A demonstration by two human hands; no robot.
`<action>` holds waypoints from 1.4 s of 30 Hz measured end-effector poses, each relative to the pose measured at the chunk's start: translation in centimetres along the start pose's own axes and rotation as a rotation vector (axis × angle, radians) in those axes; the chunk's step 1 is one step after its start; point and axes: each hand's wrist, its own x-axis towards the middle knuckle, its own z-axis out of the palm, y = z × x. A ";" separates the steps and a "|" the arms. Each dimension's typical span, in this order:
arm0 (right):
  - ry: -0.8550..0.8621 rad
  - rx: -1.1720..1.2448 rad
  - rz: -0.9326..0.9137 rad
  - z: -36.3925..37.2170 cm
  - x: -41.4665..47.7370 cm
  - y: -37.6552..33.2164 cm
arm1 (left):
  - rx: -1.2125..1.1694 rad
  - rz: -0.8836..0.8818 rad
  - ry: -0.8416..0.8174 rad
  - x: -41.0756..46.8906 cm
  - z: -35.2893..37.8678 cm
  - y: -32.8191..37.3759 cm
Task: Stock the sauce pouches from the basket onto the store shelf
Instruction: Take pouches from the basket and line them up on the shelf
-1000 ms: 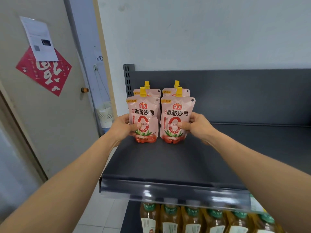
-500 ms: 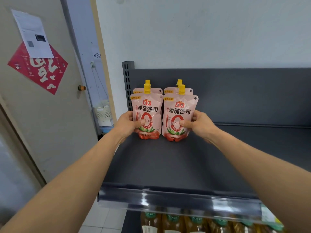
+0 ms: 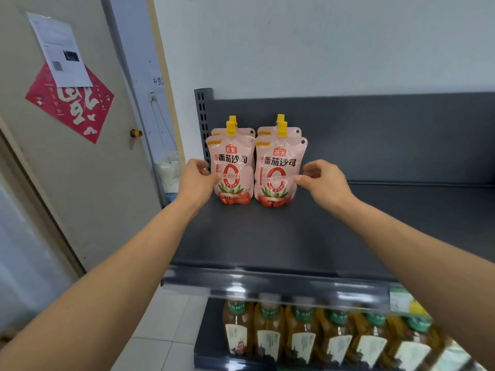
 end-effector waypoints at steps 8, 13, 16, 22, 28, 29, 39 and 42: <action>-0.124 -0.059 -0.221 -5.8 -9.3 0.0 | 0.085 0.289 -0.243 -12.2 1.4 5.2; -0.325 -0.169 -0.292 -11.7 -18.2 2.9 | 0.161 0.356 -0.544 -22.4 4.2 6.0; -0.556 -0.328 -0.218 -13.9 -22.8 7.6 | 0.218 0.275 -0.735 -27.5 7.6 3.5; -0.825 -0.513 0.015 -14.0 -29.2 19.4 | 0.407 0.035 -1.011 -35.7 14.2 -4.9; -0.899 -0.536 0.164 -12.3 -32.7 26.7 | 0.609 -0.142 -1.060 -39.5 17.0 -11.5; -0.909 -0.550 0.185 -11.8 -32.9 27.7 | 0.636 -0.163 -1.055 -39.7 17.2 -12.5; -0.985 -0.528 0.283 -3.7 -34.4 35.2 | 0.760 -0.330 -1.003 -42.4 19.2 -23.6; -0.990 -0.522 0.293 -1.0 -34.4 37.3 | 0.779 -0.347 -0.982 -43.3 20.3 -26.6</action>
